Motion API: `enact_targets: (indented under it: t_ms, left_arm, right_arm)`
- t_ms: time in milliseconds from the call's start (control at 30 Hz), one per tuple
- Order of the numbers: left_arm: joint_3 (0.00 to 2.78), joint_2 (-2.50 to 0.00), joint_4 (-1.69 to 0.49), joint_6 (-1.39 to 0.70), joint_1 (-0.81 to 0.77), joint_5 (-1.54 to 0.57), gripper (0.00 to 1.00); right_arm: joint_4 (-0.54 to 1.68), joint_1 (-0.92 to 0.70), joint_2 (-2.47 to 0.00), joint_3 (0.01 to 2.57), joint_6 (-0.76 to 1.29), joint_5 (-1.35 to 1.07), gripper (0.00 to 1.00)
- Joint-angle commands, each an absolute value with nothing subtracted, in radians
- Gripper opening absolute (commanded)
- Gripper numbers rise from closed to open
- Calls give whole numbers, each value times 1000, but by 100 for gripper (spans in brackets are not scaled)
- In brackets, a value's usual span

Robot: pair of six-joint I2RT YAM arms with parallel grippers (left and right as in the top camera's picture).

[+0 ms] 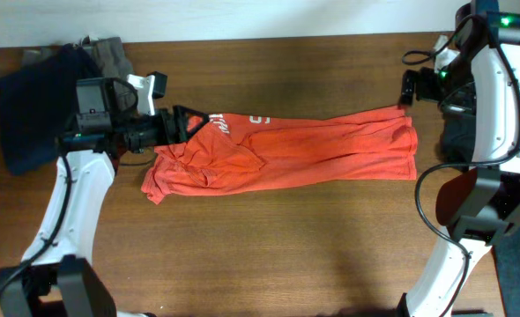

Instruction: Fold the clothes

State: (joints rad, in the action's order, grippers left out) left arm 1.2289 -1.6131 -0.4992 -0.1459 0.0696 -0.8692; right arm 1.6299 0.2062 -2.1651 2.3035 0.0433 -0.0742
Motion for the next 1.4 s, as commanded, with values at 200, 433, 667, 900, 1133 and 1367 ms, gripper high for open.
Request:
enact_targets:
  t_ms: [200,433,667,900,1133,1367]
  left_arm:
    - [1228,-1604,-517,-166,68,-552,99]
    - [1227,-1604,-537,-166,68,-450,99]
    - [1227,-1604,-612,-166,68,-344,99]
    - [1227,-1604,-623,-165,68,-339,99]
    - [1227,-1604,-639,-166,68,-339,99]
    - [1227,-1604,-645,-165,68,-334,99]
  right_arm:
    - [1574,342,-2173,2298,-49,-102,99]
    - [1536,348,-2204,2145,-180,-228,99]
    - [1382,349,-2208,1972,-210,-245,100]
    - [1319,349,-2247,1945,-267,-292,99]
    - [1301,355,-2299,1944,-320,-360,99]
    - [1286,356,-2326,1944,-356,-408,99]
